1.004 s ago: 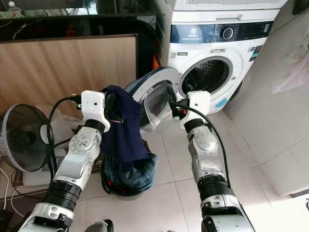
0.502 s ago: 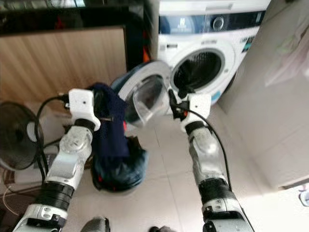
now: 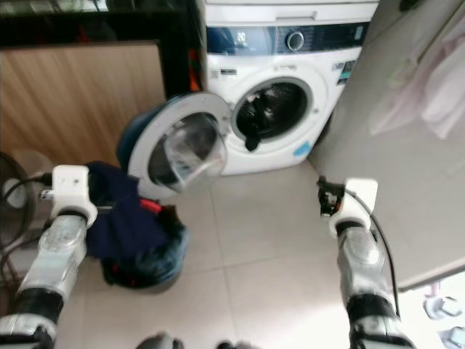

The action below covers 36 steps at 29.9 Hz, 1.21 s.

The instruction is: Clothes washing

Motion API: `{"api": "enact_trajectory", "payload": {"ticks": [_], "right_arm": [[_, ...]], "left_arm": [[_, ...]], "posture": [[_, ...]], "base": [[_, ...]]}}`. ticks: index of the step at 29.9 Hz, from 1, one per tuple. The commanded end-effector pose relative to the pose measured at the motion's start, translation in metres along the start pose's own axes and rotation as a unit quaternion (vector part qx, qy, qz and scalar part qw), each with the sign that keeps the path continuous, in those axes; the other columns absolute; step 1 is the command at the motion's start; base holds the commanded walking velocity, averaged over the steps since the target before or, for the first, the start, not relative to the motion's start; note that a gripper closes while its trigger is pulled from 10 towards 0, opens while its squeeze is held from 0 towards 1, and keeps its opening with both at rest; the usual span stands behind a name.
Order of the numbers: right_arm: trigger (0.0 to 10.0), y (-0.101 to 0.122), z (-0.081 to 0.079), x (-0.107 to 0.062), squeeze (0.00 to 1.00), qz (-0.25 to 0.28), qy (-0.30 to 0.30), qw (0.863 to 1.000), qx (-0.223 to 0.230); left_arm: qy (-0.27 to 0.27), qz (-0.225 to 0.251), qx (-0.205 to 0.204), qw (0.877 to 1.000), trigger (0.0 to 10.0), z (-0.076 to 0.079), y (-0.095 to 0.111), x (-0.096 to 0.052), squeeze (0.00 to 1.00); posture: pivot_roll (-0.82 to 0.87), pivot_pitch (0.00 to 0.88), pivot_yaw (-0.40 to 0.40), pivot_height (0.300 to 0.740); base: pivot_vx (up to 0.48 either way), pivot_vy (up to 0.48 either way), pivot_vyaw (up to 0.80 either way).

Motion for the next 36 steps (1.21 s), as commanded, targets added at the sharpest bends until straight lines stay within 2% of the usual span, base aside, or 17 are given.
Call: {"api": "enact_trajectory", "payload": {"ticks": [1,2,3,7,10,11,12,13,14,16,18,19,22,23,27,34,36], "right_arm": [[10.0,-0.032,0.012,-0.011,0.0,-0.061,-0.024,0.998,0.0],[10.0,-0.041,0.014,-0.015,0.0,-0.077,-0.026,0.997,-0.002],[10.0,-0.041,0.014,-0.015,0.0,-0.077,-0.026,0.997,-0.002],[10.0,-0.083,0.022,-0.037,0.0,-0.152,-0.048,0.987,0.009],[10.0,-0.101,0.027,-0.049,0.0,-0.186,-0.062,0.981,0.012],[10.0,-0.115,0.028,-0.059,0.0,-0.213,-0.064,0.975,0.013],[10.0,-0.119,0.028,-0.062,0.0,-0.22,-0.063,0.973,0.012],[10.0,-0.119,0.028,-0.062,0.0,-0.22,-0.063,0.973,0.012],[10.0,-0.13,0.031,-0.072,0.0,-0.241,-0.07,0.968,0.012],[10.0,-0.139,0.032,-0.08,0.0,-0.257,-0.072,0.964,0.014],[10.0,-0.147,0.032,-0.086,0.0,-0.273,-0.074,0.959,0.013],[10.0,-0.147,0.032,-0.086,0.0,-0.273,-0.074,0.959,0.013],[10.0,-0.154,0.034,-0.093,0.0,-0.289,-0.08,0.954,0.014],[10.0,-0.158,0.035,-0.097,0.0,-0.295,-0.082,0.952,0.017],[10.0,-0.163,0.045,-0.107,0.0,-0.311,-0.084,0.947,0.012],[10.0,-0.169,0.068,-0.124,0.0,-0.333,-0.101,0.938,0.009],[10.0,-0.17,0.069,-0.125,0.0,-0.335,-0.101,0.937,0.008]], "left_arm": [[-0.003,-0.028,0.007,1.0,10.0,0.004,-0.019,-0.006,0.0],[-0.005,-0.053,0.006,0.999,10.0,0.005,-0.033,-0.011,0.0],[-0.005,-0.053,0.006,0.999,10.0,0.005,-0.033,-0.011,0.0],[-0.004,-0.133,-0.008,0.991,10.0,0.009,-0.078,-0.032,0.0],[0.023,-0.176,-0.071,0.982,10.0,0.005,-0.099,-0.044,0.0],[0.069,-0.209,-0.144,0.965,10.0,-0.007,-0.113,-0.051,0.0],[0.086,-0.216,-0.172,0.957,10.0,-0.011,-0.117,-0.053,0.0],[0.086,-0.216,-0.172,0.957,10.0,-0.011,-0.117,-0.053,0.0],[0.107,-0.227,-0.19,0.949,10.0,-0.02,-0.124,-0.057,0.0],[0.098,-0.243,-0.163,0.951,10.0,-0.022,-0.131,-0.063,0.0],[0.076,-0.27,-0.135,0.95,10.0,-0.014,-0.142,-0.073,0.0],[0.076,-0.27,-0.135,0.95,10.0,-0.014,-0.142,-0.073,0.0],[0.044,-0.3,-0.109,0.947,10.0,0.001,-0.156,-0.088,0.0],[0.035,-0.313,-0.109,0.943,10.0,0.009,-0.163,-0.097,0.0],[0.036,-0.329,-0.122,0.936,10.0,0.015,-0.17,-0.107,0.0],[0.033,-0.337,-0.116,0.934,10.0,0.017,-0.173,-0.11,0.0],[0.033,-0.338,-0.115,0.934,10.0,0.017,-0.174,-0.11,0.0]], "posture": [[0.12,0.103,-0.044,0.74],[0.12,0.098,-0.047,0.74],[0.12,0.098,-0.047,0.74],[0.11,0.086,-0.058,0.74],[0.11,0.084,-0.058,0.74],[0.1,0.084,-0.06,0.74],[0.09,0.086,-0.063,0.74],[0.09,0.086,-0.063,0.74],[0.12,0.083,-0.074,0.74],[0.12,0.085,-0.076,0.74],[0.11,0.083,-0.076,0.74],[0.11,0.083,-0.076,0.74],[0.1,0.085,-0.079,0.74],[0.09,0.088,-0.082,0.74],[0.09,0.096,-0.091,0.74],[0.1,0.131,-0.103,0.74],[0.1,0.131,-0.103,0.74]], "base": [[0.0,-0.326,0.0],[0.0,-0.33,0.0],[0.0,-0.33,0.0],[0.0,-0.326,0.0],[0.0,-0.336,0.0],[0.0,-0.337,0.0],[0.0,-0.337,0.0],[0.0,-0.337,0.0],[0.0,-0.304,0.0],[0.0,-0.304,0.0],[0.0,-0.302,0.0],[0.0,-0.3,0.0],[0.0,-0.305,0.0],[0.0,-0.307,0.0],[0.0,-0.307,0.0],[0.0,-0.252,0.0],[0.0,0.0,0.0]]}}
Point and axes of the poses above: a point about 5 cm out from each wrist's last joint towards the gripper, its own x axis pointing out of the wrist towards the gripper, its own y axis along the axis of the wrist's last joint, z = x × y, the point moved 3 cm from there along x, pointing out of the wrist towards the gripper, and after that the axes turned 6 degrees about x, right-handed, at the moved point
